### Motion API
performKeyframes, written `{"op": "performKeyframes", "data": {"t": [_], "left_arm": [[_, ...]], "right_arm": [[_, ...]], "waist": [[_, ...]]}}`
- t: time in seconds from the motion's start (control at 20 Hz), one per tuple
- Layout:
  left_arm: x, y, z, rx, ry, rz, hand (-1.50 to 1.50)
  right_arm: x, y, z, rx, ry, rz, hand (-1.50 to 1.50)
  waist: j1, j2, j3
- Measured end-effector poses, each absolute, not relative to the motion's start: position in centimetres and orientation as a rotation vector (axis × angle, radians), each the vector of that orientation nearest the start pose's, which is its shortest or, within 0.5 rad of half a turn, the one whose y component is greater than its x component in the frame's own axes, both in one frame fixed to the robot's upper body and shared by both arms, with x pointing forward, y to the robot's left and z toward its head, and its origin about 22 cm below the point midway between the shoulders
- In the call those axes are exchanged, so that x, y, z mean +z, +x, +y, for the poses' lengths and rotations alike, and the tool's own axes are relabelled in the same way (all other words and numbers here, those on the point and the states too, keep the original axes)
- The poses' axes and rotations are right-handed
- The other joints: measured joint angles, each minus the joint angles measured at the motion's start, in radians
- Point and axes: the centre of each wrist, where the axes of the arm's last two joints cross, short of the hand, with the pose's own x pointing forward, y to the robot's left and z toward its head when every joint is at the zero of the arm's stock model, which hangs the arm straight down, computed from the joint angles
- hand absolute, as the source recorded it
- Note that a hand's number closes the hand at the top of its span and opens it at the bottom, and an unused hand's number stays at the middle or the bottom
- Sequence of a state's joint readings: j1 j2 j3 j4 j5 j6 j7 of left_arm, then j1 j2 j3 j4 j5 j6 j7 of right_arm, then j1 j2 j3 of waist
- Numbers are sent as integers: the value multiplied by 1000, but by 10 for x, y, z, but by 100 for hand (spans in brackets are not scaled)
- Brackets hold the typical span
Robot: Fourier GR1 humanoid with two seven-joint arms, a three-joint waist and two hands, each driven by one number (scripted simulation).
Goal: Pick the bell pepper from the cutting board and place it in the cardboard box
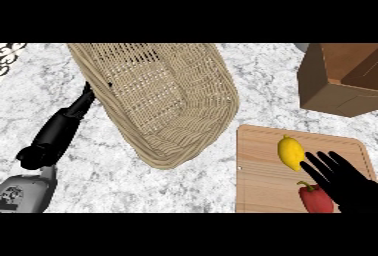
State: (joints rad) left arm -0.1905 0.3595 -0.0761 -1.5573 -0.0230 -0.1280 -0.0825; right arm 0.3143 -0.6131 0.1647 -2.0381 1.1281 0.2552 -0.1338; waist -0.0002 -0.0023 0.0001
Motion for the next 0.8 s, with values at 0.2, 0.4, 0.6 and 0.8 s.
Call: {"op": "performKeyframes", "data": {"t": [0.2, 0.4, 0.6, 0.8], "left_arm": [[67, 288, 274, -526, 110, -1751, 0], [65, 289, 273, -530, 103, -1750, 0], [67, 288, 272, -529, 113, -1747, 0], [59, 284, 267, -530, 109, -1750, 0]], "right_arm": [[72, 167, -299, 1659, -889, -1237, -150], [61, 173, -298, 1698, -865, -1252, 150], [52, 178, -299, 1744, -866, -1352, 150], [51, 180, -296, 1749, -903, -1444, 150]], "waist": [[0, 0, 0], [1, -1, 0], [1, -1, -1], [0, -1, -1]]}}
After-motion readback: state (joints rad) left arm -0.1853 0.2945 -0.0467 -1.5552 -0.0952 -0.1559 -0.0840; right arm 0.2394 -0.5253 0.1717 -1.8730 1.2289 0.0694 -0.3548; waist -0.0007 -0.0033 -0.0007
